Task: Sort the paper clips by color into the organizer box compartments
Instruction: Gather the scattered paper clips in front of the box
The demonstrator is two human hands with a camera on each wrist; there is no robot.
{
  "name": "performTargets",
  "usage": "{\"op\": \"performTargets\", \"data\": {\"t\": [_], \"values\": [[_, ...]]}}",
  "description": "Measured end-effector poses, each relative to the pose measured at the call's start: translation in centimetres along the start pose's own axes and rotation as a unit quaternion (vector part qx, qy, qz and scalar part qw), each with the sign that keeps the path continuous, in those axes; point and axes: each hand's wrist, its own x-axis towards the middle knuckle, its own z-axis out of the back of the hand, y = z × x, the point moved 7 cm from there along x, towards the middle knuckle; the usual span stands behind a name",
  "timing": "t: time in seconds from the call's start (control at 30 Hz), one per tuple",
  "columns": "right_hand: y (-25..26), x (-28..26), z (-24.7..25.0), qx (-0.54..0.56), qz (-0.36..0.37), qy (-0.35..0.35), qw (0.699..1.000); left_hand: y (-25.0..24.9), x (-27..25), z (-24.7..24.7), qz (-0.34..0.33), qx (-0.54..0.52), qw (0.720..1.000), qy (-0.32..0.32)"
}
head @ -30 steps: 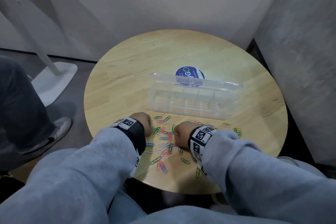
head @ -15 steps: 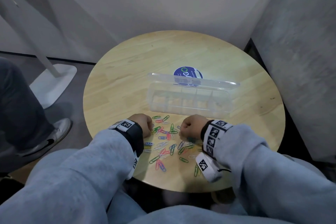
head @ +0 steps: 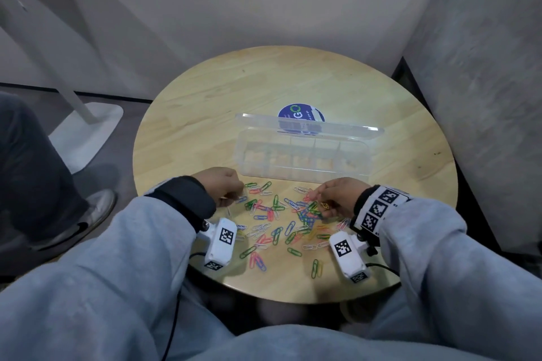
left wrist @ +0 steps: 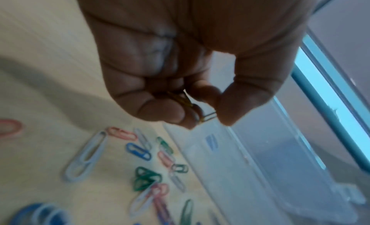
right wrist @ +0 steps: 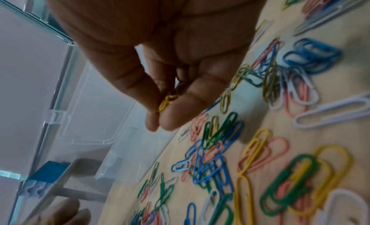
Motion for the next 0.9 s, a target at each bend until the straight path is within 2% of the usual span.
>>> {"op": "performTargets", "data": {"t": [0.13,0.23,0.33,0.4,0.5,0.57,0.63,0.7,0.8,0.9], "values": [[0.2,-1.0,-0.3,-0.004,-0.029,-0.007,1.0,-0.6,-0.6,0.3,-0.01,-0.121,0.992,0.02],[0.7,-1.8,-0.7,-0.064,-0.029,0.0,0.998,-0.3,-0.7,0.6,0.002,-0.177,0.984,0.021],[1.1,-2.3,-1.6,-0.179,-0.006,0.029,0.983,0.3,-0.9,0.1,0.034,-0.196,0.979,0.044],[1.4,-2.5,-2.0,-0.309,0.033,0.033,0.95,0.7,-0.9,-0.3,0.052,-0.175,0.982,0.052],[1.5,-3.0,-3.3,-0.501,0.081,0.043,0.861,0.7,-1.2,-1.3,0.081,-0.08,0.992,0.046],[0.9,-3.1,-3.9,-0.554,0.076,0.057,0.827,0.6,-1.5,-1.9,0.092,0.071,0.993,0.029],[0.5,-2.9,-4.1,-0.573,0.069,0.056,0.815,0.4,-1.4,-2.4,0.06,0.27,0.961,0.03],[0.3,-2.5,-4.3,-0.586,0.078,0.052,0.805,0.7,-1.2,-3.1,0.031,0.389,0.92,0.048],[0.4,-2.1,-4.7,-0.59,0.095,0.041,0.801,1.5,-1.1,-3.6,0.018,0.475,0.878,0.06],[0.7,-1.9,-4.6,-0.582,0.11,0.029,0.805,1.4,-1.0,-4.0,-0.011,0.494,0.868,0.056]]}}
